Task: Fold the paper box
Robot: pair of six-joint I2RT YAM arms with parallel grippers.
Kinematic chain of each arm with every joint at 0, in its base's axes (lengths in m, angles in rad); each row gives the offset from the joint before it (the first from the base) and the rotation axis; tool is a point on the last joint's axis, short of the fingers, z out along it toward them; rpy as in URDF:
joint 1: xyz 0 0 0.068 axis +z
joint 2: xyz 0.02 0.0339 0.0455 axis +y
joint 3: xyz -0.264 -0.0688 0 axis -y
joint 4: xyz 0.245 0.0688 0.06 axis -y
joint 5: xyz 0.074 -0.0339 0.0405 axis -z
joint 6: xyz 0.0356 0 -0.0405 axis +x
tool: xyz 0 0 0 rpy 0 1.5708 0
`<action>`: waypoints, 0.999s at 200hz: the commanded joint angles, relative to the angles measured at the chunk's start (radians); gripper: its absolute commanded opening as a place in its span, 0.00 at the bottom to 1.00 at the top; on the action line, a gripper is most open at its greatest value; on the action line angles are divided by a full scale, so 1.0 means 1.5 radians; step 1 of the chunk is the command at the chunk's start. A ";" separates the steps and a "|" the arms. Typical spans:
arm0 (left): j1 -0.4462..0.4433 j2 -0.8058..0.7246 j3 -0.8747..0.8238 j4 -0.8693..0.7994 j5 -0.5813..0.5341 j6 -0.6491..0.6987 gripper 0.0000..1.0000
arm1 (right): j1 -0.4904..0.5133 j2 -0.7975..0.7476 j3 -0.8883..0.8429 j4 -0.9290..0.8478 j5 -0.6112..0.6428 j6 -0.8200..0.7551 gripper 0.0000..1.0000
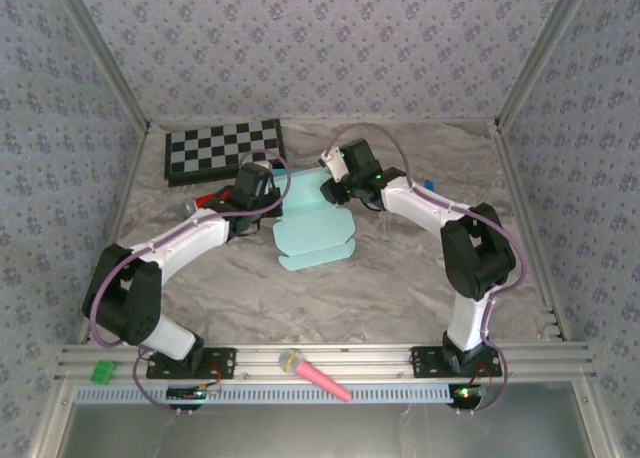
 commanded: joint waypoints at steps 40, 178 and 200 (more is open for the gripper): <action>-0.001 -0.026 0.036 0.001 -0.019 -0.007 0.00 | 0.001 0.028 0.017 -0.071 0.057 -0.021 0.36; -0.001 -0.026 0.041 -0.007 -0.008 -0.012 0.00 | 0.026 0.057 0.037 -0.100 0.329 0.043 0.24; -0.001 -0.025 0.042 -0.006 -0.008 -0.014 0.00 | 0.037 0.065 0.041 -0.108 0.377 0.060 0.24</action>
